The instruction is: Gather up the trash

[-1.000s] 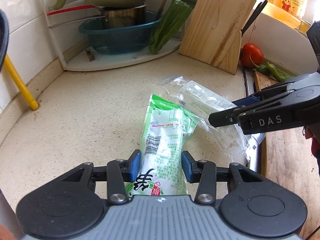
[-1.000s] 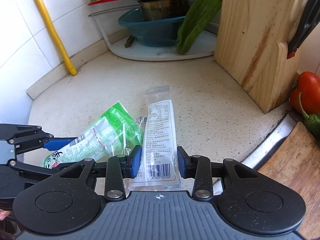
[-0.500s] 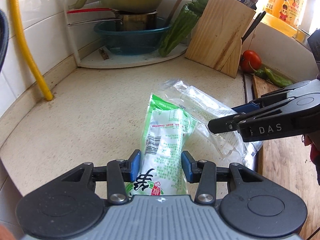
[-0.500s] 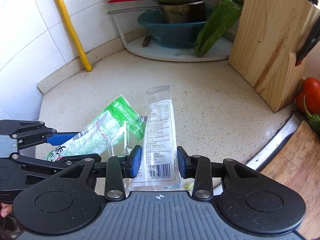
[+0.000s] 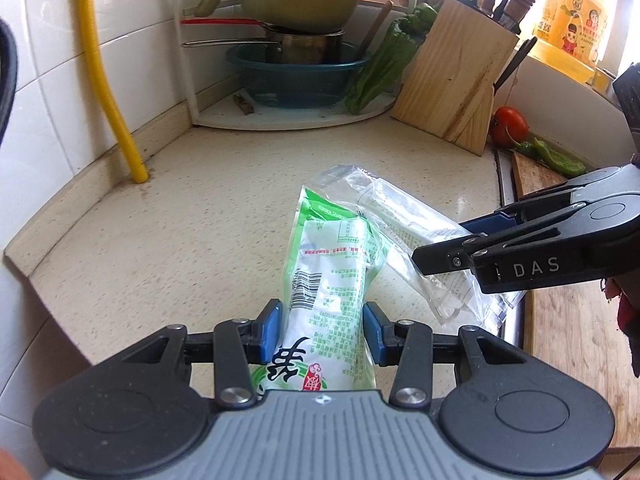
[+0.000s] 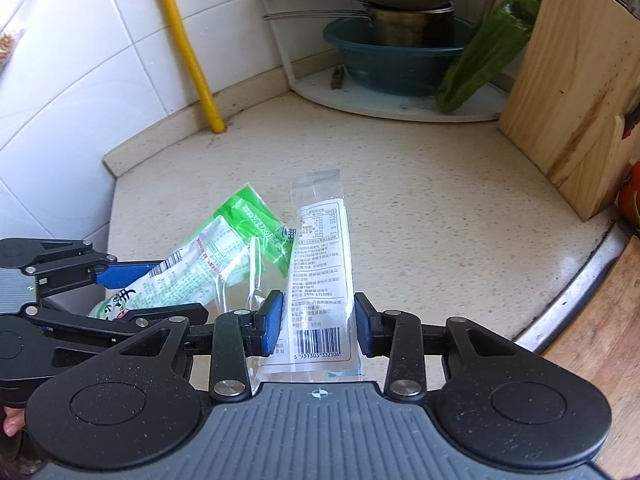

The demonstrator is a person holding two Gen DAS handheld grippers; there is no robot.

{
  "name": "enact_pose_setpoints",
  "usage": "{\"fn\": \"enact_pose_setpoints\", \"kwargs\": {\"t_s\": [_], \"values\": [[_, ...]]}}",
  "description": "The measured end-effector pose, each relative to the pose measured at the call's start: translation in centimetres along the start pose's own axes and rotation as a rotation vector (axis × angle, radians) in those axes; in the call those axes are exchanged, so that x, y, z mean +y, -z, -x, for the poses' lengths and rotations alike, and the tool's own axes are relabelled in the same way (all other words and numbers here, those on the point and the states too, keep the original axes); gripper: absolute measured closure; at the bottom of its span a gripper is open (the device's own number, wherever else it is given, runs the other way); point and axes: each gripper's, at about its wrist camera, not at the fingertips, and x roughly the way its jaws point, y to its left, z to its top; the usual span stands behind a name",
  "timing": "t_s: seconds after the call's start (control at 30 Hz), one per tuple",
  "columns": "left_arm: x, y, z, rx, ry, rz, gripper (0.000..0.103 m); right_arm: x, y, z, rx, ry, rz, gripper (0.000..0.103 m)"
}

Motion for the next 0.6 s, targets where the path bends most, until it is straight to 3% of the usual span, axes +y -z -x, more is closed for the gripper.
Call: {"fn": "enact_pose_setpoints", "kwargs": {"t_s": [0.6], "values": [[5.3, 3.0, 4.7, -0.031, -0.080, 0.089, 0.062, 7.2, -1.1, -1.1, 0.003, -0.055, 0.089, 0.058]]}}
